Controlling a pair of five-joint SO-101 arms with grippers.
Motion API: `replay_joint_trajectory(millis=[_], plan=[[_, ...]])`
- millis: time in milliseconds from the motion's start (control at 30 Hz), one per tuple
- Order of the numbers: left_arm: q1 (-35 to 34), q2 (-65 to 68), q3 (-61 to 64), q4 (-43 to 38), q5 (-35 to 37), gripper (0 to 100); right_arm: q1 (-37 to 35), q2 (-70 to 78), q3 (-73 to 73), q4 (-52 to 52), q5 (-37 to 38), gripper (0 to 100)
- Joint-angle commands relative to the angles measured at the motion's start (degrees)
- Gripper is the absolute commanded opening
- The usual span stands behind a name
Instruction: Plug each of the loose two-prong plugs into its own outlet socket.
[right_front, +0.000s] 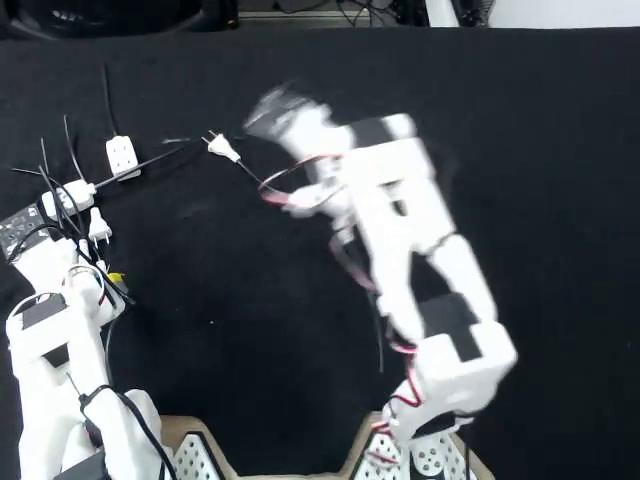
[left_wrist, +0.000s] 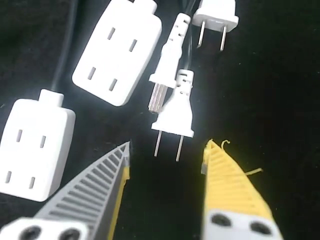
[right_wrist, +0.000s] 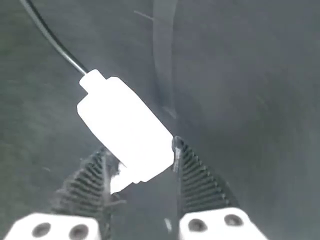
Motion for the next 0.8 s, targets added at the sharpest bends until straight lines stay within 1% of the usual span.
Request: replay_joint_trajectory(millis=[0, 133, 233, 367, 567, 633, 700, 767], plan=[[-0.2, -1.0, -3.4, 0.1, 0.3, 24, 15.6, -6.0, -5.2, 0.5, -5.7, 1.1], [-0.1, -0.6, -3.3, -0.7, 0.3, 24, 29.0, -1.4, -8.1, -5.2, -8.8, 1.0], [-0.1, -1.1, -1.7, -3.0, 0.3, 24, 34.5, 5.4, -11.8, -10.3, -9.8, 1.0], [0.0, -1.1, -1.2, -3.6, 0.4, 24, 37.0, 16.1, -20.7, -13.0, -9.8, 1.0], [0.0, -1.1, -0.9, -3.9, 0.4, 24, 39.6, 31.6, -37.8, -11.9, -10.0, 1.1], [0.0, -1.1, -0.9, -3.9, 0.4, 24, 40.4, 35.6, -43.6, -9.0, -13.3, 1.6], [0.0, -1.1, -0.9, -3.9, 0.4, 24, 41.3, 39.2, -50.2, -4.4, -17.6, 7.1], [0.0, -1.1, -0.9, -3.9, 0.4, 24, 41.8, 42.2, -57.4, 0.3, -20.7, 17.9]])
